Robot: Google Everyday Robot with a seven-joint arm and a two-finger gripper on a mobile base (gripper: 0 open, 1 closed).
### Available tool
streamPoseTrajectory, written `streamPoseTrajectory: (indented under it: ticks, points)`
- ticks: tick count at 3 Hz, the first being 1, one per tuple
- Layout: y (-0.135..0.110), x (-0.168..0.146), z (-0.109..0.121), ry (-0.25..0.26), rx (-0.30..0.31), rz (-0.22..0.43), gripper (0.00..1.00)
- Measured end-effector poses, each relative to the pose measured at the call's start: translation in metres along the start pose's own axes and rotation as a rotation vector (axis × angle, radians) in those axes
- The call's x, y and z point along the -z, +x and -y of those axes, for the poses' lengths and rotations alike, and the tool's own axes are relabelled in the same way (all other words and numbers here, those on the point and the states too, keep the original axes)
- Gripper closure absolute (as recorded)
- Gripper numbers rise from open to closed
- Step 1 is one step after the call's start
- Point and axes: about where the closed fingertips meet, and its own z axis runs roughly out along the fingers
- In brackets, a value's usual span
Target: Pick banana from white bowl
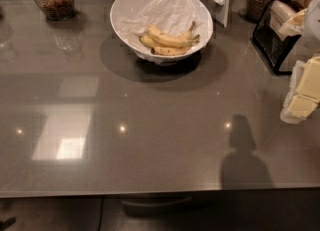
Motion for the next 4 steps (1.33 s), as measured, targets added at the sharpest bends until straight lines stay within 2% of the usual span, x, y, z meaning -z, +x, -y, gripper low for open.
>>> streamPoseTrajectory:
  ticks: [1, 2, 3, 4]
  points:
    - [0.000, 0.000, 0.000, 0.000, 0.000, 0.000, 0.00]
    - [-0.007, 0.001, 0.002, 0.016, 0.004, 0.038, 0.00]
    - [-0.028, -0.004, 0.015, 0.048, -0.004, 0.159, 0.00]
    - [-0.063, -0.010, 0.041, 0.077, -0.022, 0.317, 0.00]
